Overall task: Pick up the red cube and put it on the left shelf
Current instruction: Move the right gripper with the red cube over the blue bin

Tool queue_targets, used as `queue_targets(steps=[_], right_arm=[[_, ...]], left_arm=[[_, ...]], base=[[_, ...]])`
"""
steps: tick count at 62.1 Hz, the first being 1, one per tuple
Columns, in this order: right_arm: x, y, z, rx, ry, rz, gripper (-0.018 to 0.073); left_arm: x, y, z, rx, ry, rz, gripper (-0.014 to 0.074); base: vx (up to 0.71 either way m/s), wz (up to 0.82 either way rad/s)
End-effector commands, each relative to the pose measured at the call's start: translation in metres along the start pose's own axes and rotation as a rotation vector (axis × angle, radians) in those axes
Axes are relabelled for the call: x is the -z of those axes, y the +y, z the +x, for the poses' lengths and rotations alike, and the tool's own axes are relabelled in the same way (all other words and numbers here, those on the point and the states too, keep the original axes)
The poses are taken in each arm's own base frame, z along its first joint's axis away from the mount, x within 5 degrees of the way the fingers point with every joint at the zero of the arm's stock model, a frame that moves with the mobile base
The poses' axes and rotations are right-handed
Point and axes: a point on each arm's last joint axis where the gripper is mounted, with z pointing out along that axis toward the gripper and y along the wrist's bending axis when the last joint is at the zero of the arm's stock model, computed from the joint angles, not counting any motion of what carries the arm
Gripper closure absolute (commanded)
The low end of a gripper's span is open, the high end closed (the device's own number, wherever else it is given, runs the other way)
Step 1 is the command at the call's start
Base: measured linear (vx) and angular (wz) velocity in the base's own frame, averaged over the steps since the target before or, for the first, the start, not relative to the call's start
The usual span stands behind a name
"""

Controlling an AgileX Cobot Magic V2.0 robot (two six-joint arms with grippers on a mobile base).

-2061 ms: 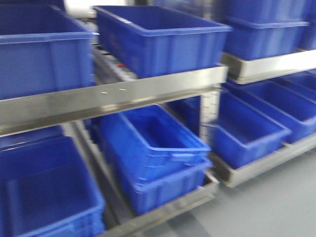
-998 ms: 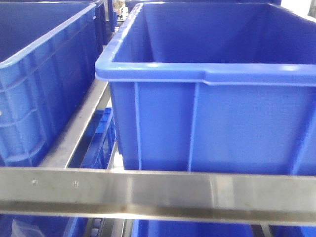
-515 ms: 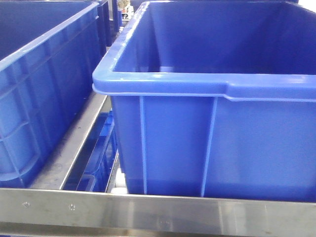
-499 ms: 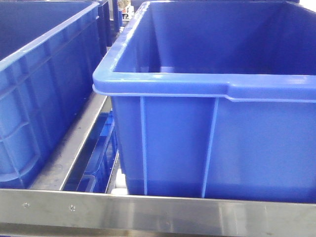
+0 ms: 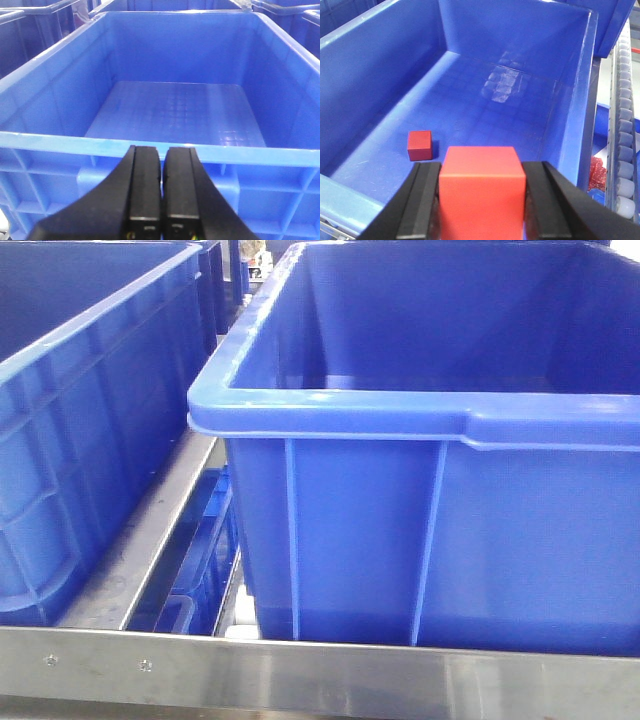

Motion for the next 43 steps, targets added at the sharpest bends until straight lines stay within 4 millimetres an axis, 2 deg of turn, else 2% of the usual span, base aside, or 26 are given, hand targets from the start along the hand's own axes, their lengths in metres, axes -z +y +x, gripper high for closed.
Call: queue_targets(steps=[1,15,24,32,43], right_arm=[[0.003,0.000,-0.016,0.028,-0.101,-0.008,0.0428],[0.003,0.000,-0.019,0.024,-0.107,-0.009,0.0428],[-0.004,0.000,-0.038,0.001,-0.053,-0.002,0.0428],[-0.023,0.002,-0.071,-0.003,0.004,0.008,0.0428],[-0.068,0.008,-0.104,0.007,0.153,0.039,0.0428]], left_arm=[[0.000,0.000,0.000,0.013,-0.069,0.000,0.0506],[0.000,0.000,0.000,0.013,-0.069,0.000,0.0506],[0.000,0.000,0.000,0.013,-0.069,0.000,0.0506],[0.000,0.000,0.000,0.013,-0.069,0.000,0.0506],[0.000,0.000,0.000,0.013,-0.069,0.000,0.0506]], base=[[-0.01,-0.06],[0.00,0.00],[0.02,0.15],[0.00,0.00],[0.00,0.00]])
